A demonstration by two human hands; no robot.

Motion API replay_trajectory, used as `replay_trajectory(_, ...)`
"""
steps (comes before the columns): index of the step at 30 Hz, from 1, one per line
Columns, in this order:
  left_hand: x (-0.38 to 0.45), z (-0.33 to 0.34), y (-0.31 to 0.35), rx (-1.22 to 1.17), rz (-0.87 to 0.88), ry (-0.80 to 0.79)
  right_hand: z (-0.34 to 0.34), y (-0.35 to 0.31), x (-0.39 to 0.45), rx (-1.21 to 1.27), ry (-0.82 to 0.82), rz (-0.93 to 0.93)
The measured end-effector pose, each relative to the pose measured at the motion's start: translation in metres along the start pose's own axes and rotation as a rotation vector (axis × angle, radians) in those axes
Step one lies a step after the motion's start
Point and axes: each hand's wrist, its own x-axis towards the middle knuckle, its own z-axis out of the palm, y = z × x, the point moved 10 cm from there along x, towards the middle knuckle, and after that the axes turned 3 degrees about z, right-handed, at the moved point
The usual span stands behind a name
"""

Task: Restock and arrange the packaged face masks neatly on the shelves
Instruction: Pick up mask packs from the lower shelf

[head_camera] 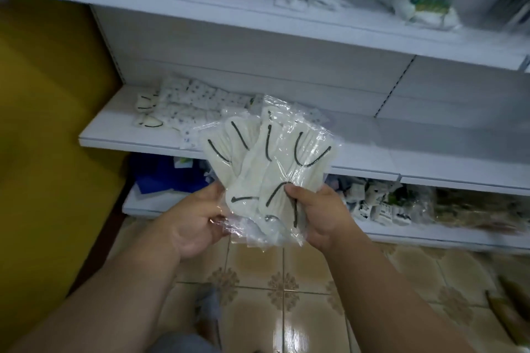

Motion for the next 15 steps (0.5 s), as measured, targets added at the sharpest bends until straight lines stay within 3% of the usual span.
replay_trajectory(2,-0.022,0.006,0.014,-0.13,-0.017,-0.043,0.008,-0.006,-0.014,-0.064,0.008,-0.011)
replay_trajectory(4,-0.037,0.002,0.032,-0.109,-0.006,0.004,0.018,-0.017,-0.023,-0.117,0.046,-0.043)
replay_trajectory(6,-0.045,-0.011,0.053,0.036,0.048,0.139,0.038,-0.028,-0.031,-0.142,0.036,-0.066)
replay_trajectory(10,-0.054,-0.049,0.1,0.154,0.192,0.362,0.114,-0.044,-0.045,-0.179,-0.149,-0.126)
replay_trajectory(15,-0.074,-0.097,0.167,0.174,0.316,0.438,0.192,-0.062,-0.042,-0.294,-0.037,-0.294)
